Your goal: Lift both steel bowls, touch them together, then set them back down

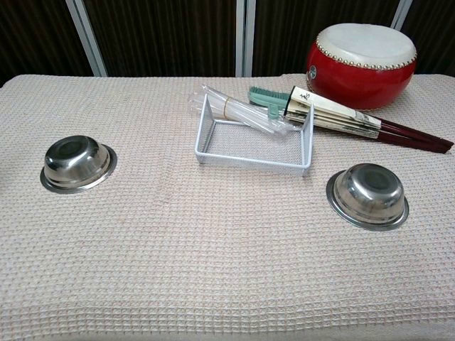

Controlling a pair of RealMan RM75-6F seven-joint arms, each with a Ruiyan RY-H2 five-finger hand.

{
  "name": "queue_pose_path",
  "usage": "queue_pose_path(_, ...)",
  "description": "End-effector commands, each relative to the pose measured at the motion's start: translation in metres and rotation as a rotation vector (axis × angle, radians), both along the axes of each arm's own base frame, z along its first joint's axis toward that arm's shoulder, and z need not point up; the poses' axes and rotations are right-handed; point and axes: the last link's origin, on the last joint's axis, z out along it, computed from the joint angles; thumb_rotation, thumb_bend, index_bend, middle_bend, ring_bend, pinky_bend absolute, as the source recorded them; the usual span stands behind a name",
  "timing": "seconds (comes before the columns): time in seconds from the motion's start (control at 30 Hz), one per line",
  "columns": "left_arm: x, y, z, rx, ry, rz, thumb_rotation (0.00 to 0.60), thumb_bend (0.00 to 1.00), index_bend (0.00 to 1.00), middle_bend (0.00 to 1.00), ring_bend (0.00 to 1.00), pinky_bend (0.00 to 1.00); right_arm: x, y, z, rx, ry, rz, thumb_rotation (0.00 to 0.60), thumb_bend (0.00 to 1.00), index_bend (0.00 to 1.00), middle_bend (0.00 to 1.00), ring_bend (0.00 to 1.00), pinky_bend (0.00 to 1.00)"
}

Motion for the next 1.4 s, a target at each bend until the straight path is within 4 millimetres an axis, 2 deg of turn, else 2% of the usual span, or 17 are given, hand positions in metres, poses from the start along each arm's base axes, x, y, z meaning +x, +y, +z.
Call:
queue_pose_path(0.03,-0.002,0.002,-0.001,-0.003,-0.003,0.003,0.600,0.00,0.00,0.00,0.00,0.10,0.000,-0.003,-0.002,0.008,0.004,-0.003,0.600,0.02,0.00,0.00,0.00,0.00)
queue_pose_path(0.23,-0.001,0.019,-0.005,-0.038,-0.005,-0.026,0.600,0.00,0.00,0.00,0.00,0.11,0.001,-0.015,-0.003,0.047,0.048,-0.006,0.600,0.02,0.00,0.00,0.00,0.00)
queue_pose_path(0.37,0.002,0.054,-0.006,-0.112,0.037,-0.083,0.600,0.00,0.01,0.02,0.01,0.16,0.008,-0.036,-0.004,0.110,0.084,-0.015,0.600,0.02,0.00,0.00,0.00,0.00)
queue_pose_path(0.47,0.014,0.082,-0.011,-0.194,0.049,-0.129,0.600,0.00,0.01,0.03,0.01,0.16,0.017,-0.054,-0.010,0.175,0.094,-0.017,0.600,0.04,0.00,0.00,0.00,0.00)
queue_pose_path(0.6,0.028,0.113,-0.024,-0.312,0.094,-0.178,0.600,0.00,0.01,0.03,0.01,0.16,0.032,-0.077,-0.022,0.238,0.109,-0.002,0.600,0.05,0.00,0.00,0.00,0.00)
queue_pose_path(0.73,0.041,0.135,-0.037,-0.408,0.128,-0.202,0.600,0.00,0.03,0.04,0.01,0.16,0.046,-0.093,-0.038,0.294,0.128,0.009,0.600,0.06,0.00,0.00,0.00,0.00)
queue_pose_path(1.2,0.065,0.172,-0.064,-0.588,0.194,-0.228,0.600,0.00,0.03,0.04,0.01,0.16,0.071,-0.109,-0.070,0.436,0.158,0.012,0.600,0.08,0.00,0.00,0.00,0.00)
queue_pose_path(1.4,0.061,0.185,-0.077,-0.649,0.200,-0.177,0.600,0.00,0.05,0.06,0.01,0.16,0.075,-0.109,-0.080,0.462,0.165,0.011,0.600,0.08,0.00,0.00,0.00,0.00)
